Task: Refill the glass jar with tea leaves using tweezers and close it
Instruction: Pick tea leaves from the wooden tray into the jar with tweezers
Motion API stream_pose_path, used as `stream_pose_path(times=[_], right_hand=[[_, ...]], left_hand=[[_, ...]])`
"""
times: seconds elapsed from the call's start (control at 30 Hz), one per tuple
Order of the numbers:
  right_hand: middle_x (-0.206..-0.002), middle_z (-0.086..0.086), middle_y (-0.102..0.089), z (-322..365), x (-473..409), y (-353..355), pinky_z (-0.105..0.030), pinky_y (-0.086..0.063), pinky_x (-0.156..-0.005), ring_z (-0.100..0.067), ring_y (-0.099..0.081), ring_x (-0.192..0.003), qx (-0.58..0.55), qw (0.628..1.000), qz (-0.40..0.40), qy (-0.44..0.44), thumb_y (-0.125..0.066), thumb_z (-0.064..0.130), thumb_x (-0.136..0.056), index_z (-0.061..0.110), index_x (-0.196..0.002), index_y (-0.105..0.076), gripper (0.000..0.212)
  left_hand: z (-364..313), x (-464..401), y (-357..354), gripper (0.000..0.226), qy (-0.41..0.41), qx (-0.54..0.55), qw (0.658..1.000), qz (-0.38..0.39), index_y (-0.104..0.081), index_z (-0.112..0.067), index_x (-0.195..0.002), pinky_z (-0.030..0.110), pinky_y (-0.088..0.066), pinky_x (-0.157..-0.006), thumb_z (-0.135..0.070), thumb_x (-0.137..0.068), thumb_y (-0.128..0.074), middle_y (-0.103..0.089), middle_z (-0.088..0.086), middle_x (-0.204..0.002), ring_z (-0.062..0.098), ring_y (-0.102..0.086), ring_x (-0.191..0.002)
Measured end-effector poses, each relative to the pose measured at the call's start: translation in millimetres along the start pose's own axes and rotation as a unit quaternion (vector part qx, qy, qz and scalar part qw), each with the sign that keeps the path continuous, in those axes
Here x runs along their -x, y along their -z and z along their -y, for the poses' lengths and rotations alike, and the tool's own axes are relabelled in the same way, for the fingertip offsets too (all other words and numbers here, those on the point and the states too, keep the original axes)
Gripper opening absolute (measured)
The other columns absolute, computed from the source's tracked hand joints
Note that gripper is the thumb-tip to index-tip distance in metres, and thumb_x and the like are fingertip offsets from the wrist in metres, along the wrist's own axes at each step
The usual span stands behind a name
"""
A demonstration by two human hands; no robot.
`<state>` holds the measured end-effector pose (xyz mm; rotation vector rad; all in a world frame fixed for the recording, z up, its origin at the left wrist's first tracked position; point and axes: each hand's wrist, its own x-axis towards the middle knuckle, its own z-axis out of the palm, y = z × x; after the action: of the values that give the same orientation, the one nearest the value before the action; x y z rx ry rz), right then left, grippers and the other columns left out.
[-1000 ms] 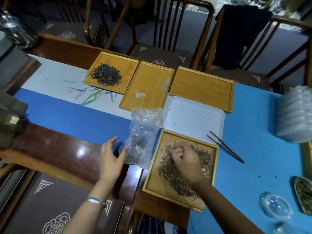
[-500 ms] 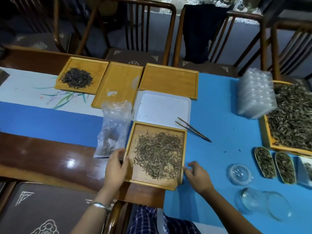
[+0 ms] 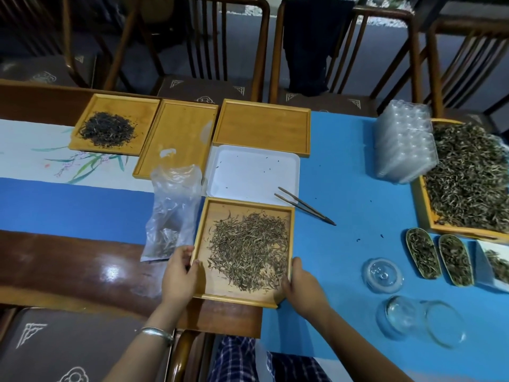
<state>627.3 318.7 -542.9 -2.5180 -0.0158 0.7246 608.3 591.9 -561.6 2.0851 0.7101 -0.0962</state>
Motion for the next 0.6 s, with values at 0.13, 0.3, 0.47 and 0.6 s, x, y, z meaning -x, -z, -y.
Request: stream_pose_path(times=[0.13,0.3,0.47,0.6], right_hand=[[-0.063,0.001,-0.045,-2,0,0,-0.023,-0.021,-0.041,-0.011,-0.042,-0.05,-0.013,1.0,0.005,0.017,-0.045,0.022,-0.098,0.015,-0.097,-0.03,0.016],[-0.062,0.0,-0.045,-2,-1,-2,-0.025,-0.022,-0.041,-0.012,-0.041,-0.049,-0.015,1.0,0.007,0.023,-0.045,0.018,-0.097,0.016,-0.095,-0.03,0.016],[-0.061,0.001,-0.046,-5,6,1,-0.025,-0.023,-0.042,-0.013,-0.043,-0.049,-0.013,1.0,-0.004,0.028,-0.046,0.016,-0.096,0.014,-0.097,-0.032,0.014],[-0.058,0.003,-0.043,-9,16,9,-0.026,-0.024,-0.042,-0.012,-0.042,-0.049,-0.021,0.999,-0.016,0.046,-0.048,0.017,-0.095,0.016,-0.095,-0.032,0.016]], left_hand=[[-1,2,4,0.027,-0.003,-0.004,1.0,0.0,-0.055,-0.023,-0.108,0.038,-0.052,-0.082,-0.004,-0.091,-0.062,-0.065,-0.005,-0.1,0.018,-0.064,-0.093],[-4,0,5,0.024,0.007,0.022,1.0,0.014,-0.055,-0.022,-0.106,0.036,-0.05,-0.08,-0.003,-0.092,-0.062,-0.061,-0.015,-0.095,0.018,-0.064,-0.093],[-5,6,11,0.022,0.039,0.093,0.994,0.044,-0.06,-0.015,-0.11,0.041,-0.051,-0.091,-0.002,-0.092,-0.061,-0.066,0.002,-0.102,0.023,-0.063,-0.1],[-14,16,17,0.013,0.026,0.12,0.992,0.029,-0.06,-0.019,-0.111,0.033,-0.046,-0.088,-0.017,-0.099,-0.055,-0.065,-0.002,-0.103,0.019,-0.06,-0.099]])
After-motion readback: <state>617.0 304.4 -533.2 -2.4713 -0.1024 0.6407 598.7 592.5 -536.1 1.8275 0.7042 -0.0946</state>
